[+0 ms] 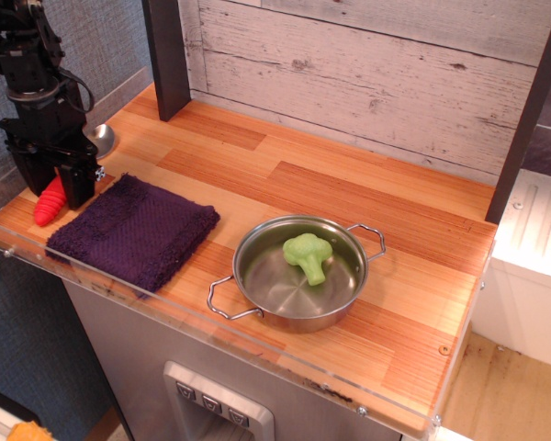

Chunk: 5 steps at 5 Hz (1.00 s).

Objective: PICK UP THE SPOON AND PUT ANOTHER SIDE OF THE TABLE

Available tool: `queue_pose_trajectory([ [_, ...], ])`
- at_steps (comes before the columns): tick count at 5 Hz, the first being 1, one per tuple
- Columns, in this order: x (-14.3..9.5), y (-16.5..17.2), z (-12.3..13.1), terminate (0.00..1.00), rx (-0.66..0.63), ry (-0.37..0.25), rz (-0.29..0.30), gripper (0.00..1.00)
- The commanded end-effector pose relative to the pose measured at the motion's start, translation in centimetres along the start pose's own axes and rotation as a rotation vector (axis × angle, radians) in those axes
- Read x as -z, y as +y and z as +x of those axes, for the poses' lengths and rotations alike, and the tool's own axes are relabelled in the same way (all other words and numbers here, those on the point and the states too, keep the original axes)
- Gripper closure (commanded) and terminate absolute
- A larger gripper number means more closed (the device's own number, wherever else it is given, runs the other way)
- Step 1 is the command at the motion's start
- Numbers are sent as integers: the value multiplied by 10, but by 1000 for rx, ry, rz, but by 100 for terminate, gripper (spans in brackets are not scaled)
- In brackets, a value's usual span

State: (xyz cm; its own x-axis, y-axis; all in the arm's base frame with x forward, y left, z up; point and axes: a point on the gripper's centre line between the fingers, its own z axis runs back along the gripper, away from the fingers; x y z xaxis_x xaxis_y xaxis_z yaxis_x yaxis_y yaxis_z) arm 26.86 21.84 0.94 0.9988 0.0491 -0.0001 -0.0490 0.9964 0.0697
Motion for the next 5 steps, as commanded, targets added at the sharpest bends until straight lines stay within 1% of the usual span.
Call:
queue_pose_trajectory([
  [1,-26,14,-9,0,-31,-56,59,100],
  [2,-57,23,-21,0,-90,-98,133,100],
  [3,-107,13,-26,0,-119,-188,175,100],
  [4,-129,-22,-13,0,-4,-247,74,100],
  [5,-121,-69,1,0,113,-205,32,100],
])
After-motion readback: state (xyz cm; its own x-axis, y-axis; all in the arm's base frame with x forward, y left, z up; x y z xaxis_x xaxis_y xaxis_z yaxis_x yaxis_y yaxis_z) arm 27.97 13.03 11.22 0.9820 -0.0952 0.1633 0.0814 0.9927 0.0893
